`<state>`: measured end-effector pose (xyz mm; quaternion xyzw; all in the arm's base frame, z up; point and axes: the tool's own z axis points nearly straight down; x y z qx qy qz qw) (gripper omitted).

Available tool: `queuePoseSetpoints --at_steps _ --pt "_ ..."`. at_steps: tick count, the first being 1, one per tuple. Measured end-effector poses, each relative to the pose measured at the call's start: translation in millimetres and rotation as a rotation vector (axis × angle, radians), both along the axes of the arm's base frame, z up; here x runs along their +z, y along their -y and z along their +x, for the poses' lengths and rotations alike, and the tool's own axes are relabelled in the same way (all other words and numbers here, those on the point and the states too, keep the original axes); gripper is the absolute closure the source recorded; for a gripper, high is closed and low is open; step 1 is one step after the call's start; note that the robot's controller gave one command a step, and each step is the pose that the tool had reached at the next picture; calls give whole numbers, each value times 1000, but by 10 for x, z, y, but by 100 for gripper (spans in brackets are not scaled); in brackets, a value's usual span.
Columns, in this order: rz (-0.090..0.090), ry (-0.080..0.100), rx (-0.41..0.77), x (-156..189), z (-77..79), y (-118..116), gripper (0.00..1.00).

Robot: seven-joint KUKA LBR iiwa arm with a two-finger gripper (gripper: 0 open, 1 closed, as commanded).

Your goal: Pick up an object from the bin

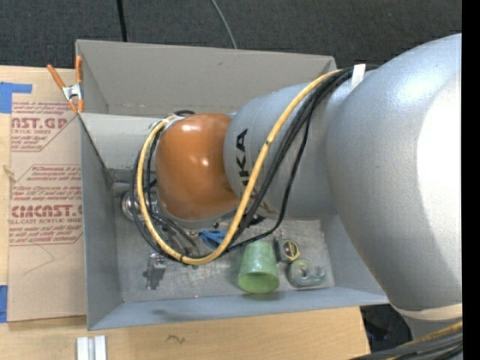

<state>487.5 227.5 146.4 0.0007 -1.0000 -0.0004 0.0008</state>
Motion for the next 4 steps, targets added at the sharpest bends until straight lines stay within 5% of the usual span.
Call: queuePoseSetpoints --at_steps 1,2,3,4 --pt "-3 -2 316 -458 150 772 0" --pt "2 5 466 -387 360 504 0" --pt "0 9 519 -290 941 645 0" --pt "2 4 862 -616 972 1226 0"
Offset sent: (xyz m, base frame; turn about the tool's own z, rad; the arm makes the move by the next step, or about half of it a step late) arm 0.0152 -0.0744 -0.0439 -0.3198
